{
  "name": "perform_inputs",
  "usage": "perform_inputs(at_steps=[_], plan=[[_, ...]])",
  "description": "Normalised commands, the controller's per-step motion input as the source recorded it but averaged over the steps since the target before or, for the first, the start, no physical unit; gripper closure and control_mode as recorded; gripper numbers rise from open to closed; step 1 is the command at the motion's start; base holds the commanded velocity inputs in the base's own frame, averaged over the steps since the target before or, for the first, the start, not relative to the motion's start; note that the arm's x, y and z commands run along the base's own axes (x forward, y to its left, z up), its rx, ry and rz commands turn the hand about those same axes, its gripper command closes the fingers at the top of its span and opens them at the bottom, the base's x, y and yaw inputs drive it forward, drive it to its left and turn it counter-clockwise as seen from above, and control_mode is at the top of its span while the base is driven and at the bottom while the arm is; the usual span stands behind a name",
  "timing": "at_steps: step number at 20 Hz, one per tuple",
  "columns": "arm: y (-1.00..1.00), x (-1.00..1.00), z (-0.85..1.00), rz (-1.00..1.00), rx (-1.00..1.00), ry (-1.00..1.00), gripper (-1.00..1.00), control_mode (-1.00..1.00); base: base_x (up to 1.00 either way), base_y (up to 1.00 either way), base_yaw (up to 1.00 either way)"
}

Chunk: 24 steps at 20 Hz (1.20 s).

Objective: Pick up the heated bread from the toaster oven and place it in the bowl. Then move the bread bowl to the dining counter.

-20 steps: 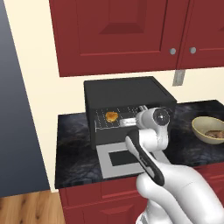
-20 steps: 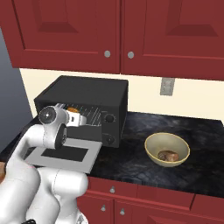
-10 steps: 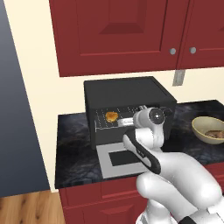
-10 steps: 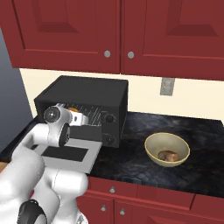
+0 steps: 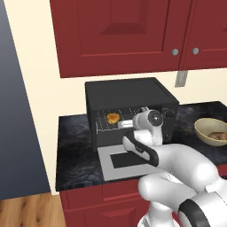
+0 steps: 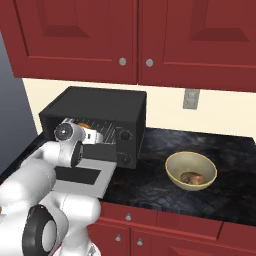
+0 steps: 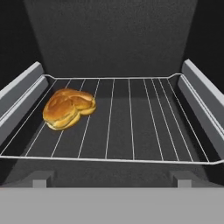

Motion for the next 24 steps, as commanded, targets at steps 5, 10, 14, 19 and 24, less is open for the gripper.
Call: perform_inputs(at_steps=[5, 10, 14, 19, 24], plan=[[0.0, 0.23, -0.09, 0.0, 0.0, 0.0, -1.0, -1.0, 0.0, 0.0, 0.0], [0.0, 0.17, -0.11, 0.0, 0.0, 0.04, -1.0, -1.0, 0.0, 0.0, 0.0], [0.0, 0.18, -0.16, 0.0, 0.0, 0.09, -1.0, -1.0, 0.0, 0.0, 0.0], [0.0, 0.32, -0.1, 0.0, 0.0, 0.08, -1.0, -1.0, 0.0, 0.0, 0.0], [0.0, -0.01, -0.25, 0.0, 0.0, 0.09, -1.0, -1.0, 0.0, 0.0, 0.0]])
